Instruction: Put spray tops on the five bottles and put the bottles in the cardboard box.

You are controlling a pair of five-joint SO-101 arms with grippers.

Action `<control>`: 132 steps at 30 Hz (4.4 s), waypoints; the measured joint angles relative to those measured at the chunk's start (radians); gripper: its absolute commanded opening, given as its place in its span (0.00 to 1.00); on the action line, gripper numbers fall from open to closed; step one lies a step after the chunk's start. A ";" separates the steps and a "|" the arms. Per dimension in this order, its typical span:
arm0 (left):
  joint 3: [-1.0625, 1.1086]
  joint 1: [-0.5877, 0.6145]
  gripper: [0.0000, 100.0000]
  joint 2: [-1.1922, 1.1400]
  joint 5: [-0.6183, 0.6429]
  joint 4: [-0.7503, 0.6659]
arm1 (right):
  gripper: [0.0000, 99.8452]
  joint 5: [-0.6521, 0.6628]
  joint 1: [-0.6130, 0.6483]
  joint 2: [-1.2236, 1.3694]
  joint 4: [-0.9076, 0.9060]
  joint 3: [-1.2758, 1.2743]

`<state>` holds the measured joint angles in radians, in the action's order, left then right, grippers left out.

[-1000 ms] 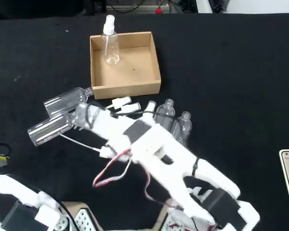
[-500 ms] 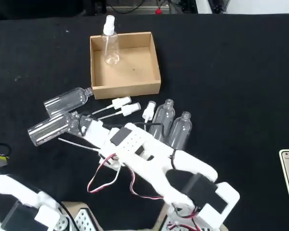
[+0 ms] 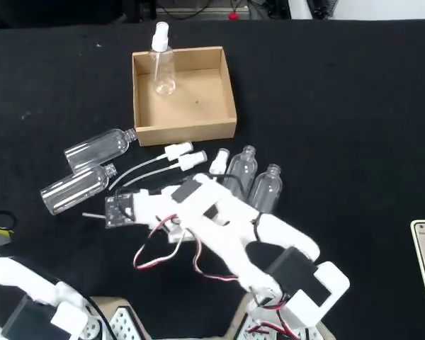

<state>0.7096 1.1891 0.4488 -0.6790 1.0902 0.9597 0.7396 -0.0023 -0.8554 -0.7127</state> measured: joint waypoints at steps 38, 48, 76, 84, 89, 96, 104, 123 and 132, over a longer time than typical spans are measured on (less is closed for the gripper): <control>0.000 0.000 0.31 0.000 -0.046 0.000 | 0.19 -1.631 0.230 0.127 -0.078 0.350; 0.000 0.000 0.31 0.000 -0.046 0.000 | 0.23 -1.772 0.242 0.169 -0.163 0.569; 0.000 0.081 0.31 0.000 -0.054 -0.032 | 0.19 -1.530 0.245 0.373 -0.215 0.559; 0.000 0.081 0.31 0.000 -0.054 -0.032 | 0.19 -1.264 0.230 0.216 -0.348 0.555; 0.000 0.081 0.31 0.000 -0.054 -0.032 | 0.23 -1.297 0.212 0.049 -0.365 0.542; 0.000 0.081 0.31 0.000 -0.054 -0.032 | 0.44 -1.617 0.215 0.109 -0.371 0.402; 0.000 0.081 0.31 0.000 -0.054 -0.032 | 0.35 -1.726 0.215 0.224 -0.371 0.433; 0.000 0.081 0.31 0.000 -0.054 -0.032 | 0.34 -1.956 0.184 0.508 -0.370 0.763; 0.000 0.081 0.31 0.000 -0.054 -0.032 | 0.34 -1.961 0.152 0.542 -0.370 0.804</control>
<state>0.7096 1.2704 0.4488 -0.7327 1.0579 -1.0012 0.8915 0.5393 -1.2252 0.0913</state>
